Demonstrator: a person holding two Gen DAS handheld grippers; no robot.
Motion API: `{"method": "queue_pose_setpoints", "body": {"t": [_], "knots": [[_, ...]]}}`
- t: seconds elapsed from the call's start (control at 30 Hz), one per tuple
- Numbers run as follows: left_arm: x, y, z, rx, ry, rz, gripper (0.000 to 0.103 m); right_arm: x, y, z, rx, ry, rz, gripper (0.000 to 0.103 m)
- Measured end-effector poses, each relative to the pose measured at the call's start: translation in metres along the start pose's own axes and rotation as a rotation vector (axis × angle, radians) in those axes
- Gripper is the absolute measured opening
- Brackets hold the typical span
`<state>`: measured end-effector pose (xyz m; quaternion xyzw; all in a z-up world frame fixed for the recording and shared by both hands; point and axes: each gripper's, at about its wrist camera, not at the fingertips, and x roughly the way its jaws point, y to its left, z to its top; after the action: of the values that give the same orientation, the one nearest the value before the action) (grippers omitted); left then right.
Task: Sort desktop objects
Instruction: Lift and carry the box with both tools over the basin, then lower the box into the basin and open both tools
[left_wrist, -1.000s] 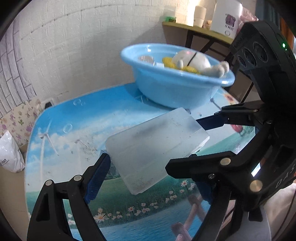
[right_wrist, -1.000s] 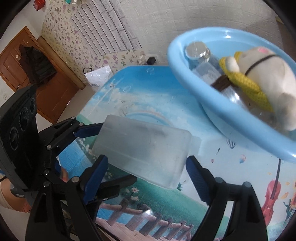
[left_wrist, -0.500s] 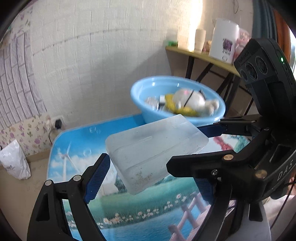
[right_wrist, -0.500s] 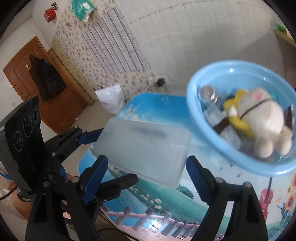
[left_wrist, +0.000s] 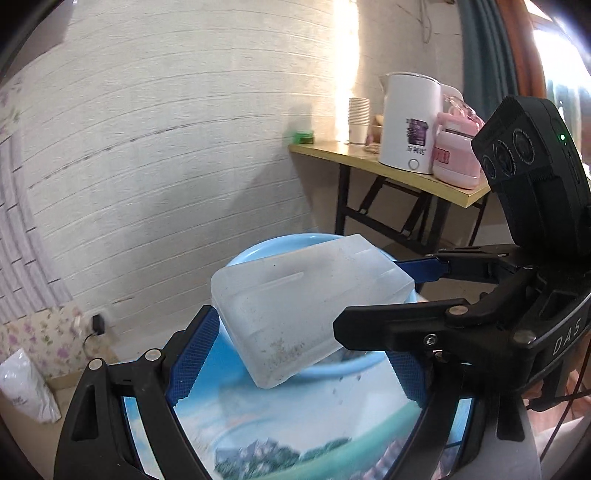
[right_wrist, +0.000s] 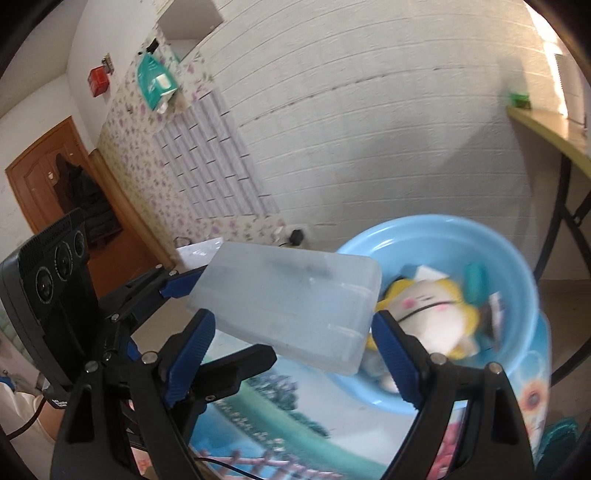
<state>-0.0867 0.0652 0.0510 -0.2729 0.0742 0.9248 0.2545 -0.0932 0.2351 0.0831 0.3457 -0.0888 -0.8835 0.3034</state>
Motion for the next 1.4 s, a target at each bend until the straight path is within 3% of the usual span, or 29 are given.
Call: {"method": "queue_pose_setpoints", "body": {"t": [0.27, 0.7, 0.97, 1.4], "knots": [[0.051, -0.007, 0.019, -0.002, 0.037, -0.055, 0.087, 0.008, -0.047, 0.019, 0.042, 0.004, -0.065, 0.088], [0.124, 0.005, 0.021, -0.039, 0.134, -0.056, 0.087, 0.063, -0.102, 0.035, 0.070, 0.078, -0.106, 0.088], [0.117, 0.008, 0.017, -0.039, 0.152, -0.056, 0.087, 0.066, -0.112, 0.028, 0.105, 0.077, -0.113, 0.087], [0.087, 0.018, 0.013, -0.082, 0.156, 0.010, 0.087, 0.048, -0.094, 0.022, 0.084, 0.059, -0.130, 0.087]]}}
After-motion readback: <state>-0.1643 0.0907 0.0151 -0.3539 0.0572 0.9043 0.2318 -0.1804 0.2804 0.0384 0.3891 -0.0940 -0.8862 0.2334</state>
